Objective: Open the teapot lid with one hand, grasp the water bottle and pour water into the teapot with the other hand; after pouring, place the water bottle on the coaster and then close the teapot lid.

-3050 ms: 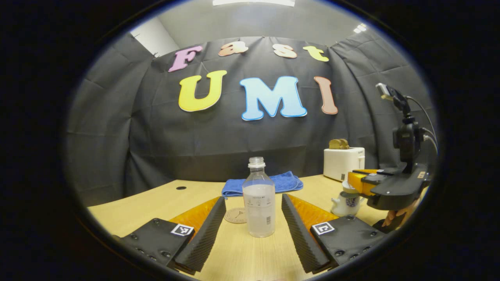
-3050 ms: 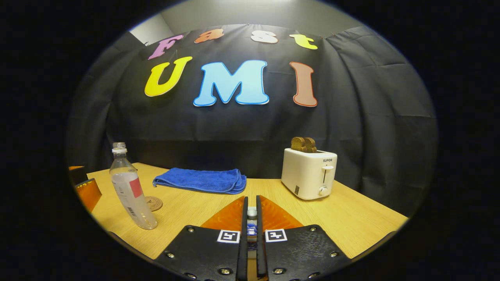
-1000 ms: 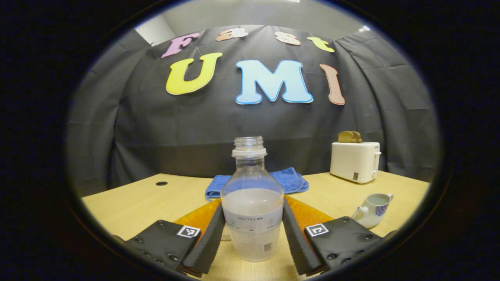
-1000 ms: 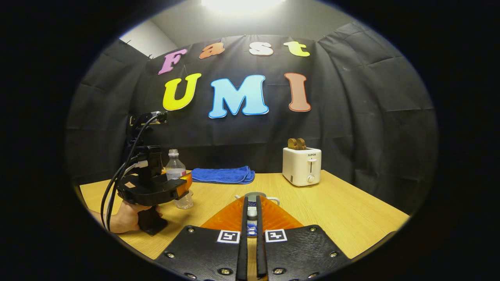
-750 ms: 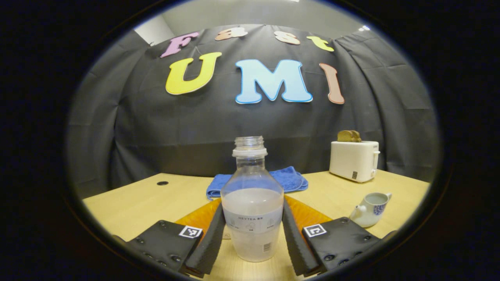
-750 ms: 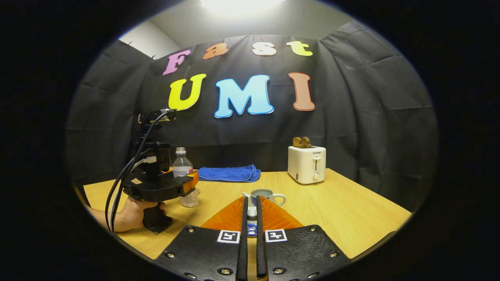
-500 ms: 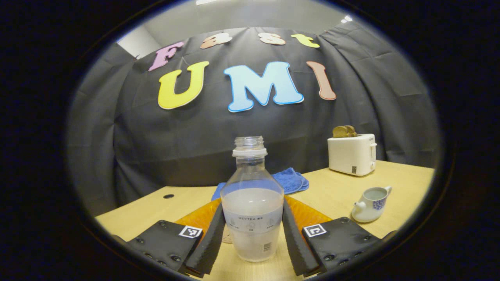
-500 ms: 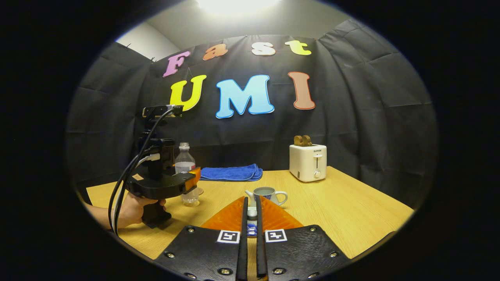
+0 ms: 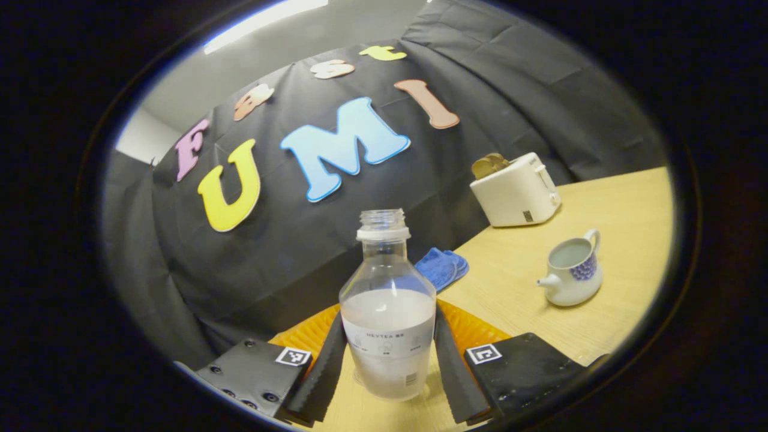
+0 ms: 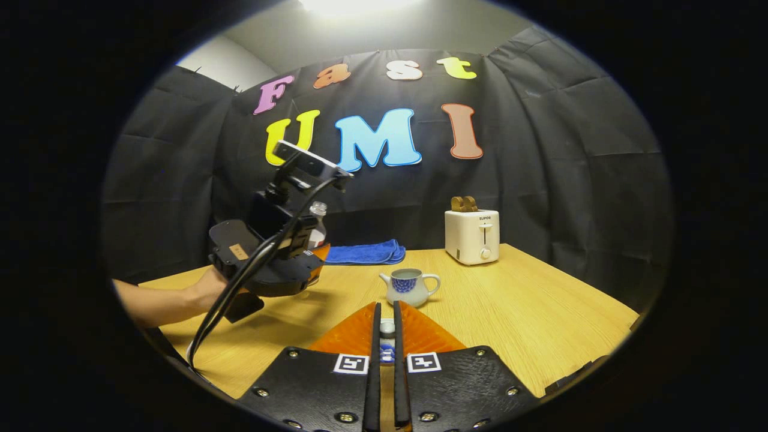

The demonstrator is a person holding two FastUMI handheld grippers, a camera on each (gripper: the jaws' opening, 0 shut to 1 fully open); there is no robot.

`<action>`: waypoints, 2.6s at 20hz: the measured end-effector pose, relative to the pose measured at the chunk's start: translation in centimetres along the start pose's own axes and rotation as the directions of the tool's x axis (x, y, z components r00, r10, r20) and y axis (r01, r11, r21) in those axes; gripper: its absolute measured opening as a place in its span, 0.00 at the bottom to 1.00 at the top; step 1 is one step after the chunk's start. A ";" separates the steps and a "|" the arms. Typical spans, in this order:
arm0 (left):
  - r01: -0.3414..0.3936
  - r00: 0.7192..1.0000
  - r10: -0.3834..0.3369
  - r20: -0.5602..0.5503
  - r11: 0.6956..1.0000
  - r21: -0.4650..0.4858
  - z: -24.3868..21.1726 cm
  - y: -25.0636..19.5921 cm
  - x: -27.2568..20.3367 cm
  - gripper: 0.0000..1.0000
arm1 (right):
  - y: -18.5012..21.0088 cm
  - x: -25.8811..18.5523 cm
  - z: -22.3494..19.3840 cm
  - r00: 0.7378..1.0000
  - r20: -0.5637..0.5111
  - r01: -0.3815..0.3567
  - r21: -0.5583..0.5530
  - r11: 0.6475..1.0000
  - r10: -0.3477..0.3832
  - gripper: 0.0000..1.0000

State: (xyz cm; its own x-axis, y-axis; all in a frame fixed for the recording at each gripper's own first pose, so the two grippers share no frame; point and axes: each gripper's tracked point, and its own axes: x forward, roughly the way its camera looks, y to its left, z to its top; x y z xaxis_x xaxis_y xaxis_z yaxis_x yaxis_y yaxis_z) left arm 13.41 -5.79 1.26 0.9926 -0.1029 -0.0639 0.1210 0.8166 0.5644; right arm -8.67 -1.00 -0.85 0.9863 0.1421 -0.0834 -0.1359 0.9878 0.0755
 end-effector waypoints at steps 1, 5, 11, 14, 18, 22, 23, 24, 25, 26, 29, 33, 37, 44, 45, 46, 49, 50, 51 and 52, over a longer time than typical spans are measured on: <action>0.012 1.000 -0.012 0.003 0.999 0.033 0.1 -0.6 0.3 0.84 | -0.1 -0.5 -0.2 1.000 -0.001 0.001 -0.003 1.000 -0.001 0.09; 0.042 0.999 -0.041 -0.009 0.989 0.141 0.2 -2.0 1.0 0.84 | -0.3 -1.7 -0.6 1.000 0.004 0.009 -0.013 1.000 -0.009 0.09; 0.073 0.997 -0.071 -0.021 0.928 0.365 0.9 -4.6 1.8 0.84 | -0.4 -1.9 -0.7 1.000 0.007 0.008 0.004 1.000 -0.008 0.09; 0.112 0.994 -0.106 -0.038 0.890 0.441 0.7 -6.4 2.6 0.84 | -0.7 -2.3 -1.0 1.000 0.004 0.008 0.002 1.000 -0.008 0.09; 0.162 0.987 -0.135 -0.090 0.842 0.515 -0.5 -7.7 3.0 0.84 | -1.2 -2.6 -1.6 1.000 -0.013 0.013 0.015 1.000 -0.013 0.09; 0.213 0.977 -0.170 -0.129 0.788 0.577 -0.9 -9.2 3.1 0.84 | -1.4 -2.5 -1.8 1.000 -0.020 0.015 0.023 1.000 -0.014 0.09; 0.223 0.975 -0.175 -0.139 0.767 0.601 -0.9 -9.6 3.1 0.84 | -1.5 -2.5 -1.8 1.000 -0.021 0.014 0.025 1.000 -0.013 0.09; 0.228 0.974 -0.182 -0.137 0.748 0.623 -0.7 -10.0 3.0 0.84 | -1.6 -2.5 -1.9 1.000 -0.023 0.016 0.024 1.000 -0.015 0.09; 0.228 0.974 -0.182 -0.139 0.733 0.641 -0.5 -10.1 2.7 0.84 | -1.7 -2.6 -1.9 1.000 -0.023 0.017 0.025 1.000 -0.016 0.09; 0.230 0.973 -0.185 -0.139 0.723 0.652 -0.3 -10.4 2.5 0.84 | -1.8 -2.6 -1.9 1.000 -0.024 0.018 0.029 0.999 -0.018 0.09; 0.221 0.975 -0.178 -0.135 0.681 0.698 0.0 -10.9 2.2 0.84 | -1.9 -2.6 -2.2 0.999 -0.032 0.018 0.035 0.999 -0.017 0.09; 0.232 0.972 -0.183 -0.149 0.616 0.753 0.2 -11.7 2.1 0.85 | -2.1 -2.5 -2.3 0.999 -0.035 0.020 0.041 0.999 -0.019 0.09; 0.250 0.967 -0.178 -0.180 0.565 0.786 0.0 -11.5 2.4 0.85 | -2.1 -2.5 -2.3 0.999 -0.042 0.019 0.039 0.999 -0.018 0.09; 0.276 0.961 -0.155 -0.230 0.456 0.846 -0.1 -11.0 2.7 0.85 | -2.1 -2.4 -2.3 0.999 -0.044 0.020 0.038 0.999 -0.018 0.09; 0.274 0.961 -0.155 -0.229 0.446 0.852 0.0 -11.0 2.6 0.85 | -2.1 -2.4 -2.3 0.999 -0.044 0.020 0.039 0.999 -0.019 0.09; 0.277 0.960 -0.155 -0.232 0.438 0.855 -0.1 -11.0 2.5 0.85 | -2.2 -2.4 -2.3 0.999 -0.045 0.020 0.040 0.999 -0.018 0.09; 0.278 0.960 -0.147 -0.238 0.403 0.872 0.2 -10.9 2.6 0.85 | -2.3 -2.4 -2.4 0.999 -0.050 0.021 0.042 0.999 -0.019 0.09; 0.278 0.960 -0.145 -0.239 0.391 0.877 0.3 -10.9 2.5 0.85 | -2.3 -2.4 -2.5 0.999 -0.050 0.021 0.043 0.999 -0.019 0.09; 0.279 0.960 -0.143 -0.242 0.379 0.883 0.4 -10.9 2.5 0.85 | -2.4 -2.4 -2.4 0.999 -0.050 0.023 0.042 0.999 -0.021 0.09; 0.279 0.960 -0.140 -0.244 0.365 0.888 0.5 -10.9 2.5 0.85 | -2.4 -2.4 -2.4 0.999 -0.050 0.023 0.042 0.999 -0.021 0.09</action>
State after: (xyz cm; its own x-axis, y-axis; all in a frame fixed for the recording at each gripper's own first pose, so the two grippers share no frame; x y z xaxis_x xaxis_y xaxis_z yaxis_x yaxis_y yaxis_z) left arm 14.62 -15.21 -4.65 0.9370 -0.0741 -0.3414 0.3162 -0.2354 0.9190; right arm -10.90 -3.51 -3.27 0.9831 0.1247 -0.1341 -0.1095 0.9873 0.1155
